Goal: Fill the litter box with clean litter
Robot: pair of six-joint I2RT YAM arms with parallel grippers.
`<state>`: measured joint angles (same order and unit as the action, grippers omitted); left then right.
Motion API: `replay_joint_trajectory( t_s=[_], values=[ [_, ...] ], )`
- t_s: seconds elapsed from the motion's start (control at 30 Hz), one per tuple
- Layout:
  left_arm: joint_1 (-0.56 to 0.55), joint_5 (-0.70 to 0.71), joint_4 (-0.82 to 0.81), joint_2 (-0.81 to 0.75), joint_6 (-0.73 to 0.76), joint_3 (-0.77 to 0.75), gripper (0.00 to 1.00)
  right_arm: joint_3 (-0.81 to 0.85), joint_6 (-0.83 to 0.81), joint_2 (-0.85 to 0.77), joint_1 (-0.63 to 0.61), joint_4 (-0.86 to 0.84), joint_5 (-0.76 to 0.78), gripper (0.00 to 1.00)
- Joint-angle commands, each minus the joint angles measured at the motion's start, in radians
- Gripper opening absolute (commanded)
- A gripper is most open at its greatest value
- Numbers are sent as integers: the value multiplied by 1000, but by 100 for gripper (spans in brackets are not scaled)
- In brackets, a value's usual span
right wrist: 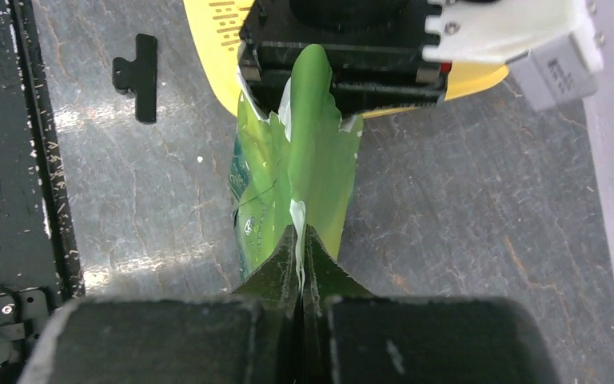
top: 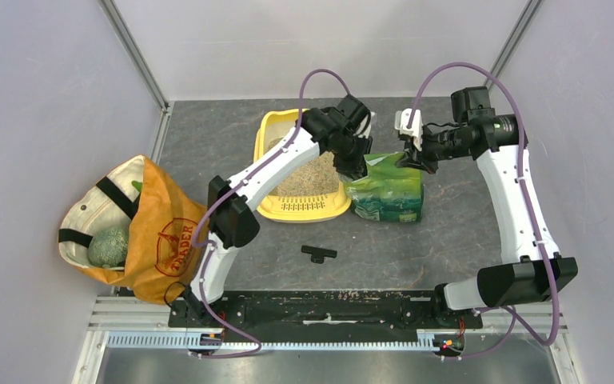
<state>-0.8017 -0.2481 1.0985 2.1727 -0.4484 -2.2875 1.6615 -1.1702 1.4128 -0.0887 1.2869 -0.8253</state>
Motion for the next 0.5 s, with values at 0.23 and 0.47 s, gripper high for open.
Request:
replay_joint_trajectory(
  t_s=[0.23, 0.47],
  values=[
    [-17, -42, -17, 116, -77, 44, 2, 32, 6, 6, 1, -43, -76, 0],
    [1, -343, -333, 53, -119, 250, 2, 8, 18, 16, -1, -75, -80, 0]
  ],
)
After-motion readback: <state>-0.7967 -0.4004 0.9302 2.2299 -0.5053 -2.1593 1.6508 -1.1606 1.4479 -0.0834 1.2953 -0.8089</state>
